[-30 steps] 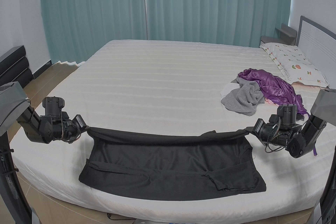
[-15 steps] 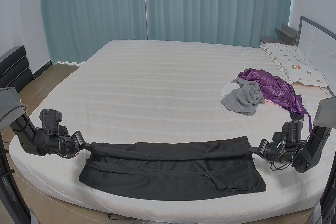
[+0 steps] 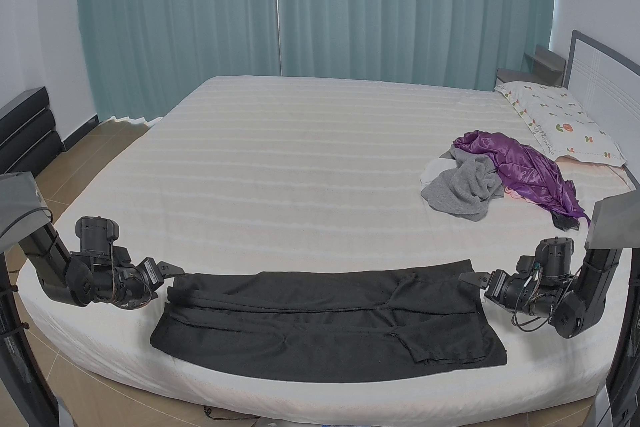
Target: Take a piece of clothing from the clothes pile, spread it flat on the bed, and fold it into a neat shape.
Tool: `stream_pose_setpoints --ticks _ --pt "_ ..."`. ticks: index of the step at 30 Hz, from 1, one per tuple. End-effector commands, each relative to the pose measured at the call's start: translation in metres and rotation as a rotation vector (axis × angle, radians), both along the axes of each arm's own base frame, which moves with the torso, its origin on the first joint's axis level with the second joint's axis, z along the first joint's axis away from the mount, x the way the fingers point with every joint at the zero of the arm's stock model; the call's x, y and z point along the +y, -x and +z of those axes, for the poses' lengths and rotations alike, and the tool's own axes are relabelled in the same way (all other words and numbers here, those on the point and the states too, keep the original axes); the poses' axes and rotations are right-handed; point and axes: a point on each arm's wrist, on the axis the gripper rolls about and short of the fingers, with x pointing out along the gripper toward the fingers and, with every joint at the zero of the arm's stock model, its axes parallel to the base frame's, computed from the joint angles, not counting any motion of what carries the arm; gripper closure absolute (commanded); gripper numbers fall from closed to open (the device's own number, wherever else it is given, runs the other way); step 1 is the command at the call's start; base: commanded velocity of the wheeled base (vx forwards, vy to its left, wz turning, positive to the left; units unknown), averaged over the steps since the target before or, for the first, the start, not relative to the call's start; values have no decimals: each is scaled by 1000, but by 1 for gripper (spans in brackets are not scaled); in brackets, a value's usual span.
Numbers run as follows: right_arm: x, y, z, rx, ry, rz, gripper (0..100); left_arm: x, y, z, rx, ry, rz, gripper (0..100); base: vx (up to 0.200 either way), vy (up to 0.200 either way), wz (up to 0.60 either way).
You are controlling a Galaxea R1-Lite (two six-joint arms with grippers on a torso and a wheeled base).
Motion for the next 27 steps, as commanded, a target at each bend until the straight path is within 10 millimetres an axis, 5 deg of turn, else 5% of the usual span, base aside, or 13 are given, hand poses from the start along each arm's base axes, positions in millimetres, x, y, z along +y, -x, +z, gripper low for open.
stream_pose_setpoints --ticks 1,5,11,27 --pt "-6 -20 7 -62 -20 -25 0 3 -9 11 -48 12 23 0 0 0 0" --pt "-2 -39 -7 -40 -52 -40 0 4 -33 19 -92 72 80 0 0 0 0" --pt "-6 -65 -26 5 -105 -89 0 -7 -63 -6 -73 72 61 0 0 0 0" --pt "-6 -68 -32 32 -103 -94 0 -15 -72 -27 -53 -23 41 0 0 0 0"
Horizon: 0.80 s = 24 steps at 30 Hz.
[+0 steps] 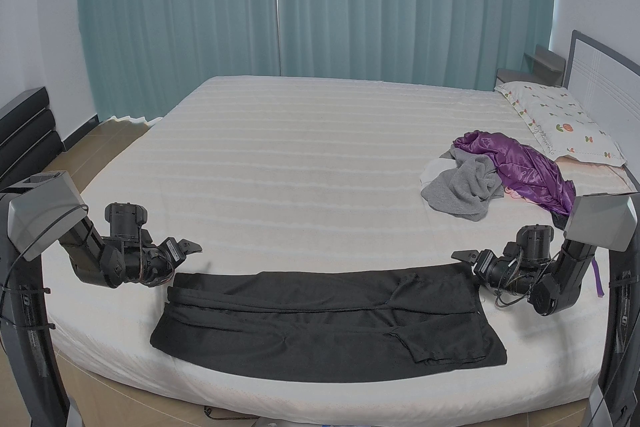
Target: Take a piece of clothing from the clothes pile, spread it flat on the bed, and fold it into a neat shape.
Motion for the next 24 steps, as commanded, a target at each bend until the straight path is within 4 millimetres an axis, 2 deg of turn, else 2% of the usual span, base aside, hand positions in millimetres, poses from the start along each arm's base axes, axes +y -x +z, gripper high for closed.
stream_pose_setpoints --ticks 1,4,5,13,24 --pt "0 1 -3 14 0 -1 0 -1 0 -6 15 -5 7 0 0 0 0" --pt "0 2 -3 15 0 -1 0 -1 3 -6 25 -6 8 0 0 0 0" --pt "0 2 -4 15 0 -1 0 -1 4 -8 31 -5 8 100 0 0 0" --pt "-1 -1 -3 11 3 -9 0 1 10 -11 62 -1 66 100 0 0 0" --pt "1 -5 -4 3 1 -9 0 12 3 -6 -11 81 206 100 0 0 0"
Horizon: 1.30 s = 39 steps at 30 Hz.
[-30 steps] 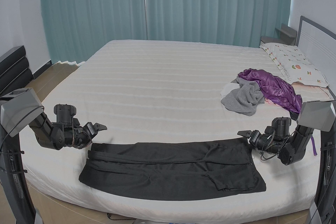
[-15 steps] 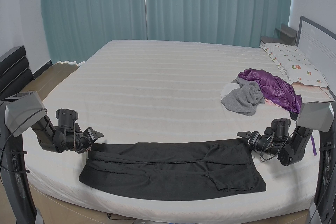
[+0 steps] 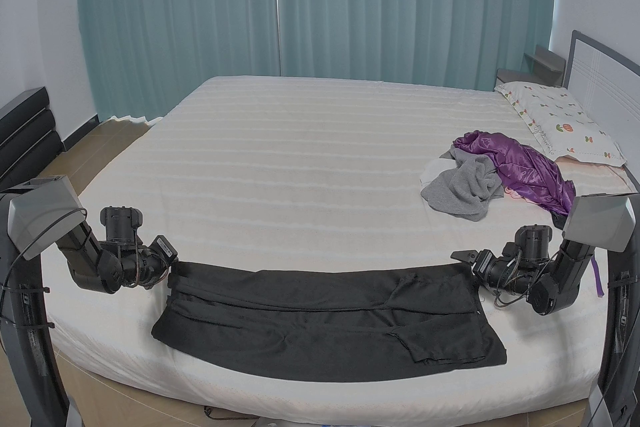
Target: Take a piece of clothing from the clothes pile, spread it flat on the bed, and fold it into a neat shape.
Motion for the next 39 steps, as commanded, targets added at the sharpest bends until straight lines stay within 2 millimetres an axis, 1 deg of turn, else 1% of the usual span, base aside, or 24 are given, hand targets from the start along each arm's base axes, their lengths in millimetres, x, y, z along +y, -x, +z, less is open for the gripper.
stream_pose_setpoints --ticks 1,8,10,12,13,17,25,34,35,36,37,39 --pt "1 -2 -1 -3 -1 3 0 3 0 -2 -3 9 15 100 0 0 0" --pt "4 -15 -4 18 20 -19 0 2 1 -3 -2 9 17 100 0 0 0" --pt "5 -16 -4 18 22 -20 0 2 1 -3 -3 8 16 100 0 0 0" --pt "8 -19 -8 20 34 -28 0 2 1 -3 -3 8 16 100 0 0 0" --pt "8 -19 -8 20 34 -28 100 2 1 -3 -3 8 16 100 0 0 0" --pt "10 -20 -9 19 39 -32 100 2 1 -3 -1 6 13 100 0 0 0" --pt "-2 -21 0 7 11 -82 100 1 1 -4 0 5 10 100 0 0 0" --pt "-3 -20 0 7 1 -88 100 1 1 -4 0 6 9 100 0 0 0" --pt "-3 -20 0 7 1 -88 100 1 2 -4 3 5 8 0 0 0 0" --pt "-3 -20 0 8 0 -89 100 1 2 -4 2 1 5 0 0 0 0" --pt "-3 -20 1 8 -5 -90 0 1 2 -4 2 -2 2 0 0 0 0" --pt "-3 -17 6 1 -19 -100 0 1 2 -4 3 -1 1 0 0 0 0"
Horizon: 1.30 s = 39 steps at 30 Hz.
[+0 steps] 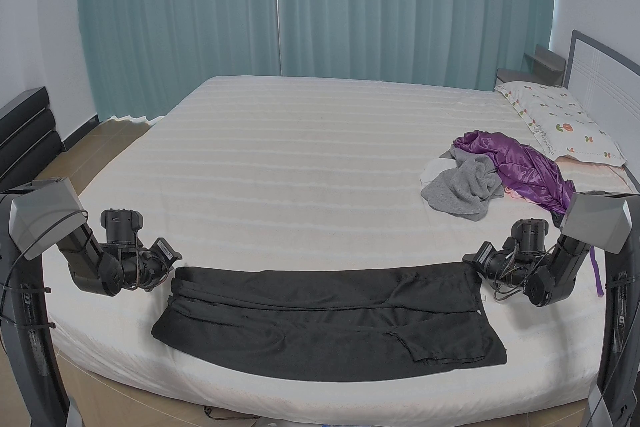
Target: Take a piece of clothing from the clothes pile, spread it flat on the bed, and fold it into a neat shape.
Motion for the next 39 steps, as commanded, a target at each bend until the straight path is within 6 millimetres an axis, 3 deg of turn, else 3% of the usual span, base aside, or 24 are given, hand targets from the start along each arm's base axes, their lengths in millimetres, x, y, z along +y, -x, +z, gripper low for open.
stream_pose_setpoints --ticks 1,5,6,8,9,13,18,25,35,39 --pt "-1 4 13 -26 -22 -14 0 0 0 0 -1 2 0 0 0 0 0" --pt "-7 18 35 -68 -69 -54 0 2 3 5 -2 7 9 0 0 0 0" --pt "-7 29 45 -75 -85 -64 0 4 13 16 -14 11 11 0 0 0 0" --pt "-7 31 47 -74 -87 -63 0 4 15 19 -17 14 10 0 0 0 0" --pt "-7 50 59 -72 -96 -66 0 4 34 39 -40 40 -20 0 0 0 0" --pt "-6 77 64 -30 -105 -70 0 -1 64 48 -14 75 -60 0 0 0 0" --pt "-6 98 69 -8 -144 -91 0 -6 89 41 53 79 -73 0 -200 0 0" --pt "-5 113 63 25 -170 -102 0 -14 113 28 124 85 -90 0 -114 0 0" --pt "-1 121 55 63 -172 -94 0 -28 103 -2 132 -7 -58 0 0 0 0" --pt "-1 125 55 71 -169 -92 0 -30 105 -4 141 -42 -32 0 0 0 0"
